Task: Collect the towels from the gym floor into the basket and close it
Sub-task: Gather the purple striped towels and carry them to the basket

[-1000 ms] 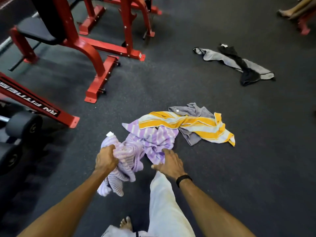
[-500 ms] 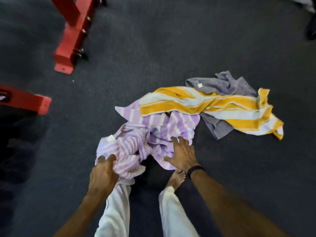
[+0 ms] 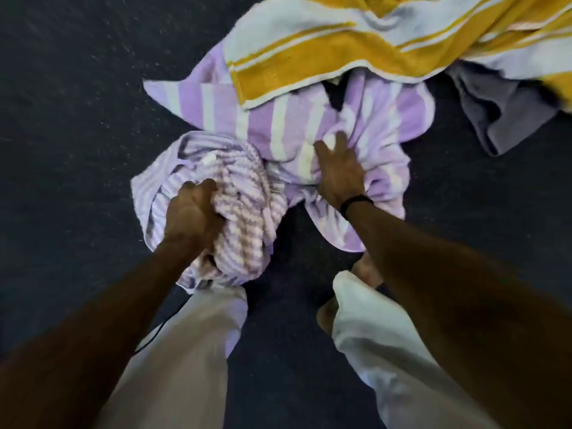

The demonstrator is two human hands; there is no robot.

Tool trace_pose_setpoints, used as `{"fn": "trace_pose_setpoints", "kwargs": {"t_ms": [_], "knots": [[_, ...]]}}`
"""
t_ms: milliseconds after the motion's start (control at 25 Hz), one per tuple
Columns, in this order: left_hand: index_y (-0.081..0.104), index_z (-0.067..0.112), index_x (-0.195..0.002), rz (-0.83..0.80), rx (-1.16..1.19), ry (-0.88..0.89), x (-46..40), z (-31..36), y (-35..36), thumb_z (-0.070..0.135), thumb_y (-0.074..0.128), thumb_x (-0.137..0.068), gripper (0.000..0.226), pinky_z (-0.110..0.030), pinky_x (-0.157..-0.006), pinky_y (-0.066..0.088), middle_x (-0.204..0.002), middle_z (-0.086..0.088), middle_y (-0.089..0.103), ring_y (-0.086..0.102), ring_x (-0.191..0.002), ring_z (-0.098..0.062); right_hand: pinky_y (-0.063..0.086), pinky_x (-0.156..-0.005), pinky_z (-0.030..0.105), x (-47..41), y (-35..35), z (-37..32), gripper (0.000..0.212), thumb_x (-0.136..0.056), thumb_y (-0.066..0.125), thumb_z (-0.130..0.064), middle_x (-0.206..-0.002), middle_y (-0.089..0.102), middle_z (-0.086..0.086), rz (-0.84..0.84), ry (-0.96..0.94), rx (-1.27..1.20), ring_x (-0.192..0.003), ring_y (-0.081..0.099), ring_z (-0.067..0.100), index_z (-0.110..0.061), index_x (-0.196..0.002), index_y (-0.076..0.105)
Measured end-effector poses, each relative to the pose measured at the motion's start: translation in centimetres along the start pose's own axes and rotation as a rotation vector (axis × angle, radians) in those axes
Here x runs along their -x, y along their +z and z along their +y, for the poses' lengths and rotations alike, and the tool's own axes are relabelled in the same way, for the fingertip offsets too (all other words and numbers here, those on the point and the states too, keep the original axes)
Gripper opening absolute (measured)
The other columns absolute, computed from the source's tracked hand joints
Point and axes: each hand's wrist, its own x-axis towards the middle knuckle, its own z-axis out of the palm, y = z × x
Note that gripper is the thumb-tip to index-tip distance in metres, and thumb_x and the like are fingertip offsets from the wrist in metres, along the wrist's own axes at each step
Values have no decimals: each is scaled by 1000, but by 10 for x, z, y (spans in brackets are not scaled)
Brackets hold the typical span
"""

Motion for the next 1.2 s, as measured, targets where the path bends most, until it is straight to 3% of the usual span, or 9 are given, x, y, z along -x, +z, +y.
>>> {"fn": "trace_pose_setpoints", "kwargs": {"t_ms": [40,120,360,520,720,840,960,1120,1200], "knots": [[54,5,-127,-20,19,-10,8,8,-6,28,58,-66,65,-46,-86,41,-111,-32,54,51,-108,-48,46,-88,53,12,-10,1,65,-80,62,-15,-142,34,23,6,11,-42,-116,51,48,-21,-141,38],[50,7,-133,-81,7,1,38,24,-28,15,69,-73,64,-44,-91,38,-120,-31,51,49,-114,-46,46,-85,47,47,-43,-5,64,-81,62,-13,-131,43,20,-77,22,-108,-108,56,44,-19,-141,39],[53,12,-129,-103,-65,125,154,68,-130,17,61,-69,61,-45,-86,45,-118,-27,51,55,-104,-46,47,-77,42,206,-181,-21,58,-76,67,-19,-121,52,15,-89,66,-156,-101,59,38,-22,-130,44],[55,12,-127,-59,-41,180,249,102,-235,9,66,-68,60,-43,-84,45,-117,-26,53,55,-104,-45,47,-80,45,320,-304,-15,59,-74,62,-15,-120,50,17,-22,157,-190,-98,60,44,-21,-131,44],[62,11,-109,33,-7,435,347,159,-328,24,48,-57,56,-40,-76,46,-107,-23,59,59,-96,-42,44,-85,44,453,-412,-9,64,-76,63,-14,-125,50,19,196,301,-344,-107,56,46,-19,-136,44],[64,13,-104,48,15,609,385,201,-351,25,47,-57,51,-33,-79,45,-101,-12,62,59,-94,-30,45,-81,44,513,-432,-9,60,-73,63,-16,-119,53,18,345,398,-438,-105,57,44,-20,-130,45],[62,10,-89,100,-66,770,423,254,-361,22,49,-53,40,-41,-69,48,-81,-11,60,57,-77,-31,46,-78,45,558,-434,2,58,-70,63,-19,-118,52,16,434,493,-522,-103,57,44,-22,-125,44],[64,9,-88,92,-52,1067,479,331,-333,24,53,-55,37,-28,-61,28,-70,-3,56,53,-68,-26,46,-82,45,631,-421,53,59,-69,66,-20,-123,50,11,560,589,-655,-110,55,40,-21,-123,43],[66,13,-92,74,-90,1154,511,369,-308,28,53,-58,40,-25,-62,27,-78,-7,67,59,-74,-30,47,-84,44,670,-414,84,61,-71,68,-23,-125,51,11,589,637,-691,-113,54,38,-19,-127,44]]}}
